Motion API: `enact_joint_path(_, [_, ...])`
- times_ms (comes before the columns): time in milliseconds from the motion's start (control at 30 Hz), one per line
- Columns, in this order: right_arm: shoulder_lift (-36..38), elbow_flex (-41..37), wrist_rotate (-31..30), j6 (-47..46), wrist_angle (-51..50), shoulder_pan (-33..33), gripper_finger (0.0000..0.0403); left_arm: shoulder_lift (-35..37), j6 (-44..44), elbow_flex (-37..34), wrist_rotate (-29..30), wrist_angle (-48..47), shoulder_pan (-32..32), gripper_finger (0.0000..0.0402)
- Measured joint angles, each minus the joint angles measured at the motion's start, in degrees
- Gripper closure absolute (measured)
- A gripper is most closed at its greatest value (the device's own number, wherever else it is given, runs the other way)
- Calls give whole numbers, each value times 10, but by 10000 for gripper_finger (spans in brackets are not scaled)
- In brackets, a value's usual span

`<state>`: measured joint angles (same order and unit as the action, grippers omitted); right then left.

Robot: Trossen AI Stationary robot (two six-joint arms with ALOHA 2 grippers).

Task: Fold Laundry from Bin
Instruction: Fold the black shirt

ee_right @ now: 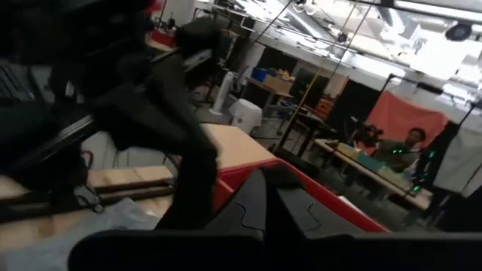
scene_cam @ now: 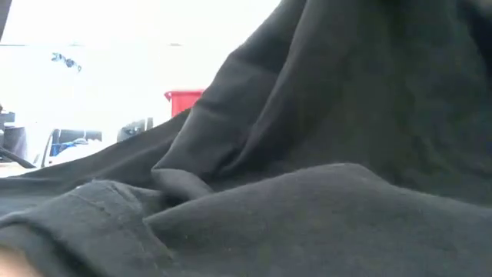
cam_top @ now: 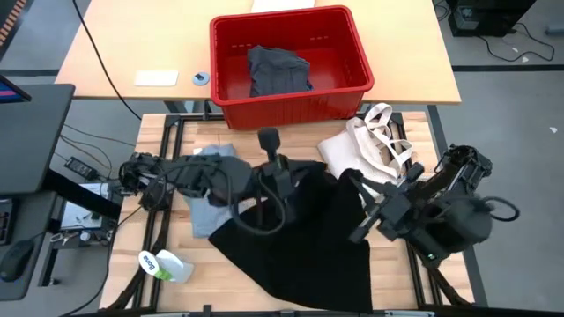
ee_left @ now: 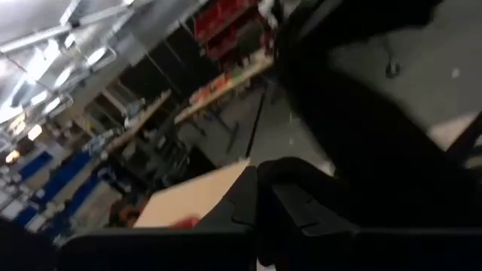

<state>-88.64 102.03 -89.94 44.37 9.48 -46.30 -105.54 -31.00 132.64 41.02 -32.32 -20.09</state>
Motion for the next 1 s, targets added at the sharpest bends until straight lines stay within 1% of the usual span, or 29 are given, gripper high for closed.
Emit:
enact_joint_path(100, [2,-28,0,-5,0,13,391,6,21,1,-11,-59,16,383])
enact_joint_path(167, [3,-49,0,-6,0,20,391,10,41,1,-36,-111,25,384])
enact_joint_path(267, [3,-92,0,-26,-2,31,391,10,73,1,-104,-173,43,384])
enact_joint_path(367, [3,-139,4,-53,-2,34,391,10,84,1,-174,-221,56,384])
enact_joint_path(433, [3,-177,24,-85,0,34,391,10,84,1,-217,-239,59,384])
enact_joint_path(500, [2,-213,53,-124,-2,34,391,10,84,1,-242,-252,58,384])
enact_joint_path(567, [2,-247,86,-166,-2,34,391,10,87,1,-245,-262,58,386])
enact_joint_path(633, [2,-277,133,-218,-2,34,391,10,97,1,-245,-272,58,388])
enact_joint_path(733, [2,-309,233,-305,-14,41,391,10,117,1,-244,-302,57,390])
enact_joint_path(800, [2,-318,291,-377,-48,45,391,10,138,1,-243,-334,51,390])
enact_joint_path(833, [2,-320,308,-412,-77,45,391,10,151,1,-244,-351,48,391])
enact_joint_path(900, [2,-320,313,-475,-146,45,390,9,175,-5,-244,-382,43,391])
enact_joint_path(1000, [13,-320,320,-588,-276,45,389,11,193,-65,-220,-376,45,391])
